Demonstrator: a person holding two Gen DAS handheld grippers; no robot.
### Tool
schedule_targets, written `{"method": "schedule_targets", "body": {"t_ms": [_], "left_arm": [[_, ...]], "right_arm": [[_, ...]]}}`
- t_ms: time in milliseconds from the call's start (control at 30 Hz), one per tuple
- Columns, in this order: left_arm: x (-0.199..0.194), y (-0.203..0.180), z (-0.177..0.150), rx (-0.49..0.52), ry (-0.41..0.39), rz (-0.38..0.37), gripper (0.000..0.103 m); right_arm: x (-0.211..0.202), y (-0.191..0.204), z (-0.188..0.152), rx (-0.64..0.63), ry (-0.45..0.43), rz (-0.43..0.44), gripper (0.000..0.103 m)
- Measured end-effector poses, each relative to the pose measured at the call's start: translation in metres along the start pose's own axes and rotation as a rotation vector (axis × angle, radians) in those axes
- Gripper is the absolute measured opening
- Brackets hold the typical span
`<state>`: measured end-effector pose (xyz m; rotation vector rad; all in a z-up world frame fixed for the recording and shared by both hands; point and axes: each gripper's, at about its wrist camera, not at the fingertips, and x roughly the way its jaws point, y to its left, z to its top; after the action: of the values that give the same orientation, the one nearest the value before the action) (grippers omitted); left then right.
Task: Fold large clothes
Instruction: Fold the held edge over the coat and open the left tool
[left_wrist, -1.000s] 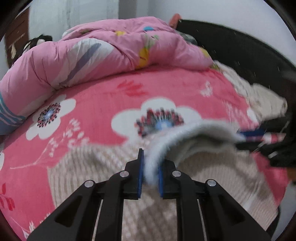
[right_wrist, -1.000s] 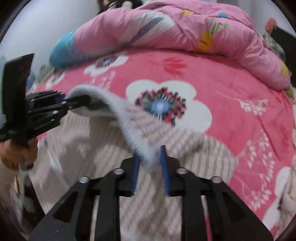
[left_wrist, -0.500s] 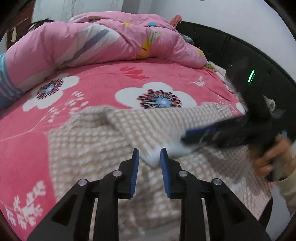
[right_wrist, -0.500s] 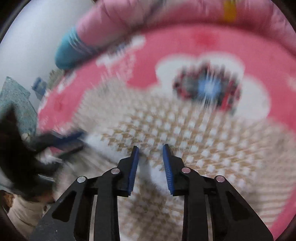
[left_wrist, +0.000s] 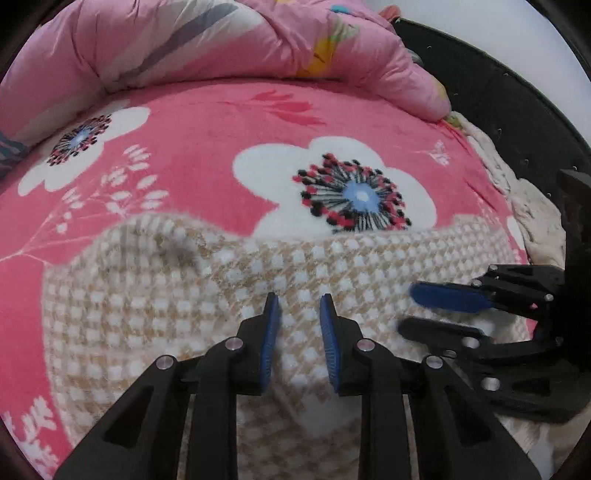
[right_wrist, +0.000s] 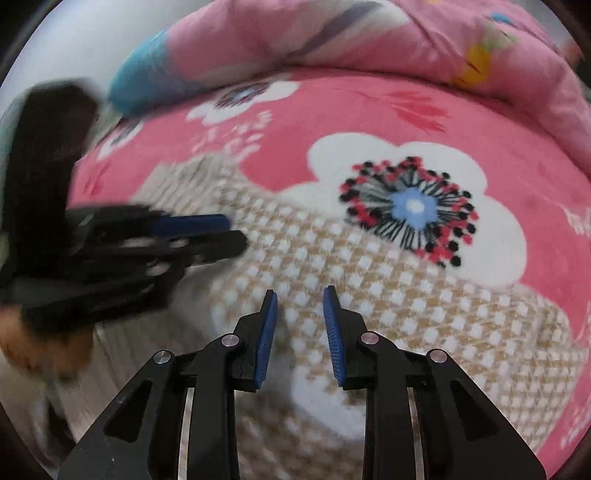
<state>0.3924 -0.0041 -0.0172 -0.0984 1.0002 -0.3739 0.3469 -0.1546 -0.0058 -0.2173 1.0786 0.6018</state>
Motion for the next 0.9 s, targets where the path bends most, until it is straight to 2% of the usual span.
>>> {"method": "schedule_targets", "body": {"t_ms": [100,167,200,300,333,400,467,533,600,633,667,733,800,833,900], "left_arm": [[-0.013,0.005,-0.012,0.038,-0.010,-0.001,0.023],[-0.019,0.006,-0.018,0.080,-0.001,0.050,0.027],[-0.024,0.008,-0.020,0.084,-0.001,0.045,0.027],[-0.049,0.007,-0.015,0.098,-0.077,0.029,0.027],[-0.056,0.006,-0.012,0.109,-0.105,0.018,0.027],[-0.064,-0.004,-0.001,0.130,-0.158,-0.004,0.027],[-0.056,-0.014,0.009,0.113,-0.156,-0.032,0.027],[-0.037,-0.022,0.011,0.112,-0.112,-0.042,0.027],[-0.002,-0.028,0.003,0.142,-0.006,0.026,0.027],[0.007,-0.028,-0.004,0.157,0.005,0.033,0.027],[0.003,-0.027,-0.013,0.174,-0.046,0.019,0.027],[-0.004,-0.025,-0.020,0.190,-0.061,0.008,0.027],[-0.012,-0.022,-0.022,0.191,-0.064,-0.003,0.027],[-0.016,-0.021,-0.022,0.190,-0.066,-0.005,0.027],[-0.033,-0.023,-0.019,0.187,-0.117,-0.034,0.027]], "right_arm": [[-0.021,-0.014,-0.032,-0.033,0.052,-0.001,0.025],[-0.032,-0.027,-0.043,-0.014,0.077,0.013,0.025],[-0.041,-0.032,-0.044,0.001,0.084,0.020,0.025],[-0.079,-0.028,-0.032,-0.033,-0.006,0.006,0.028],[-0.085,-0.025,-0.025,-0.048,-0.037,-0.015,0.033],[-0.084,-0.020,-0.008,-0.058,-0.072,-0.031,0.033],[-0.067,-0.021,0.007,-0.041,-0.074,-0.027,0.033],[-0.039,-0.025,0.010,-0.047,-0.028,-0.082,0.033],[-0.005,-0.039,-0.008,-0.070,0.052,-0.139,0.033],[-0.004,-0.044,-0.017,-0.068,0.041,-0.116,0.034],[-0.011,-0.052,-0.028,-0.051,0.006,-0.079,0.034],[-0.026,-0.063,-0.039,0.010,0.007,-0.039,0.034],[-0.037,-0.065,-0.039,0.042,0.024,-0.040,0.033],[-0.047,-0.061,-0.037,0.044,0.027,-0.076,0.033],[-0.066,-0.048,-0.027,0.023,-0.031,-0.088,0.036]]}}
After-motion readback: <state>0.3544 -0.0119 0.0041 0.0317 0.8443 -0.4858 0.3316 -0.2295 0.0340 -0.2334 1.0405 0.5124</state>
